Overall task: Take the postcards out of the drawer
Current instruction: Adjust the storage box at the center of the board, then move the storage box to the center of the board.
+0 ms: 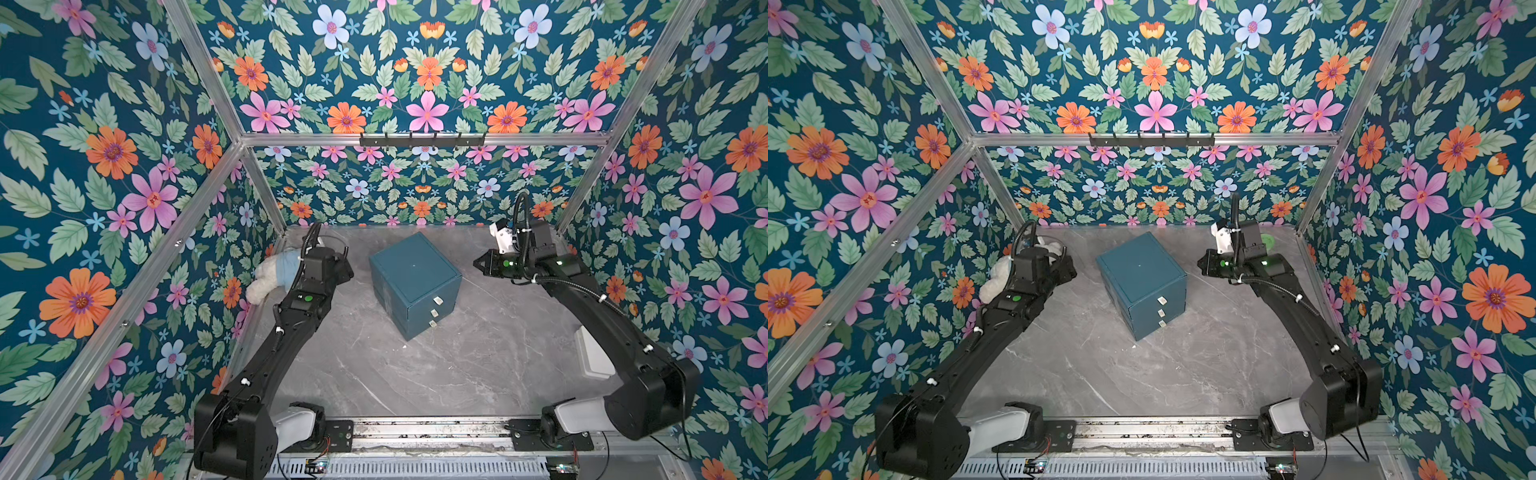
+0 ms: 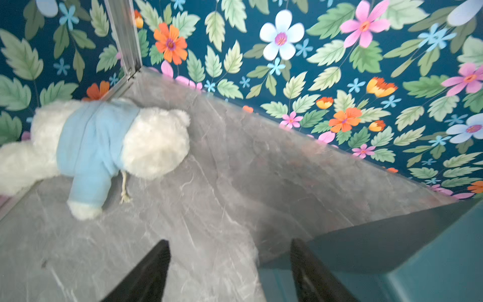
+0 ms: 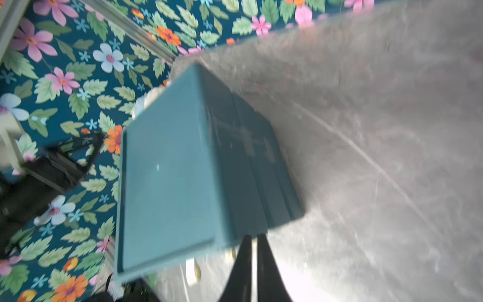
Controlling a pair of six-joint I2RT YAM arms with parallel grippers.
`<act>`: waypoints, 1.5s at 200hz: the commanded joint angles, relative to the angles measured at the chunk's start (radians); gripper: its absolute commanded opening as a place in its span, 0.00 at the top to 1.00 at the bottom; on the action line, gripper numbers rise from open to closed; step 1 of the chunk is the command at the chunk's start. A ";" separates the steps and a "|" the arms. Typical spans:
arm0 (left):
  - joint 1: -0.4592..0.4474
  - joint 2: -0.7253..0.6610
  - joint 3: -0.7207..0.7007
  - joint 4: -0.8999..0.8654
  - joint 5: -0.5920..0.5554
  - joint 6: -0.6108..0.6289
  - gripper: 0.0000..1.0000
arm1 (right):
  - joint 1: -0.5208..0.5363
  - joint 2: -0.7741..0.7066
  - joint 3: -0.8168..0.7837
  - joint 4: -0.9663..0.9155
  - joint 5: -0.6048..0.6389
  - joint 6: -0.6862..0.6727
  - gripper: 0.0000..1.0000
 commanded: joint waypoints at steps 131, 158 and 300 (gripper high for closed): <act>0.012 0.425 0.450 0.005 0.478 0.185 0.05 | 0.104 -0.069 -0.386 0.602 -0.415 0.307 0.43; 0.012 0.422 0.421 -0.004 0.491 0.194 0.05 | 0.118 -0.027 -0.382 0.633 -0.422 0.315 0.44; 0.012 0.349 0.310 0.016 0.397 0.182 0.05 | 0.161 0.126 -0.367 0.824 -0.390 0.413 0.70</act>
